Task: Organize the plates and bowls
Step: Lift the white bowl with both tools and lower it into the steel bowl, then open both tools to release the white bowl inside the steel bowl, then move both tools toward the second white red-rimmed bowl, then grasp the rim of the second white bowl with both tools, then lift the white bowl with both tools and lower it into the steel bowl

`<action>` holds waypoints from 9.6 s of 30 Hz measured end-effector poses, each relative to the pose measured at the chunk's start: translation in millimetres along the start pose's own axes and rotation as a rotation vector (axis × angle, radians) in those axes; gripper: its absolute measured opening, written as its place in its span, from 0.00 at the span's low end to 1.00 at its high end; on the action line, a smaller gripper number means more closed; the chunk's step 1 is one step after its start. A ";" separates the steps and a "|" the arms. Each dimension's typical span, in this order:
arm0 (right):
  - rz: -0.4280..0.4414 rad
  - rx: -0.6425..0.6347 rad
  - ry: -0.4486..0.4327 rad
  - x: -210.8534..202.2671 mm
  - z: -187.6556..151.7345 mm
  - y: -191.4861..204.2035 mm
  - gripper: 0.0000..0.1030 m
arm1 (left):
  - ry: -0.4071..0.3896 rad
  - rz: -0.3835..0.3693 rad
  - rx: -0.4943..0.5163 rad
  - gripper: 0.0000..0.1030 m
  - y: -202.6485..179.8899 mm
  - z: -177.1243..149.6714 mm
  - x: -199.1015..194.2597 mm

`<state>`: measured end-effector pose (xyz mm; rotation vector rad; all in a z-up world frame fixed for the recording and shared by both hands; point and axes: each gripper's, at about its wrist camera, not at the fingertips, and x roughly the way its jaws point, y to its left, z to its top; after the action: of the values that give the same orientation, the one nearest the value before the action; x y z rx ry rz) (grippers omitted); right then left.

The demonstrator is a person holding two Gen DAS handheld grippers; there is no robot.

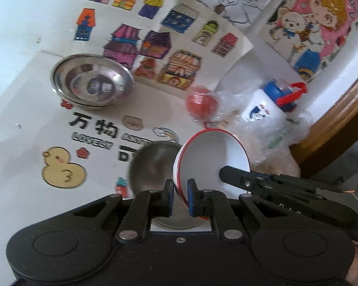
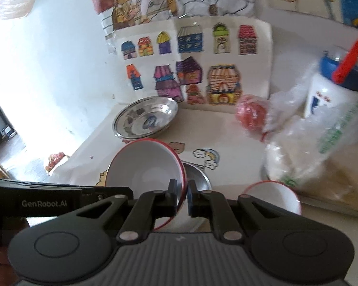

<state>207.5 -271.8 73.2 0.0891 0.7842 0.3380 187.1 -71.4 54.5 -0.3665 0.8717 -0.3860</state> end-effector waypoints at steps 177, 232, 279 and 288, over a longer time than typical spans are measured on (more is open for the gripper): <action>-0.111 0.385 0.032 -16.1 -48.4 -142.0 0.85 | 0.228 0.152 0.683 0.95 -94.1 48.2 146.4; -0.061 0.427 0.097 -4.2 -33.7 -137.6 0.13 | 0.390 -0.030 0.499 0.03 -109.6 41.2 163.9; 0.008 0.285 0.088 -53.9 39.7 -43.8 0.10 | 0.206 0.040 0.392 0.02 -64.7 58.2 44.3; 0.035 0.237 0.125 -34.8 46.4 -18.1 0.10 | 0.206 0.073 0.346 0.02 -32.7 58.0 35.1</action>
<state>222.2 -298.3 125.9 0.3069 0.9455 0.2846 247.8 -107.5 80.5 0.0252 0.9955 -0.5032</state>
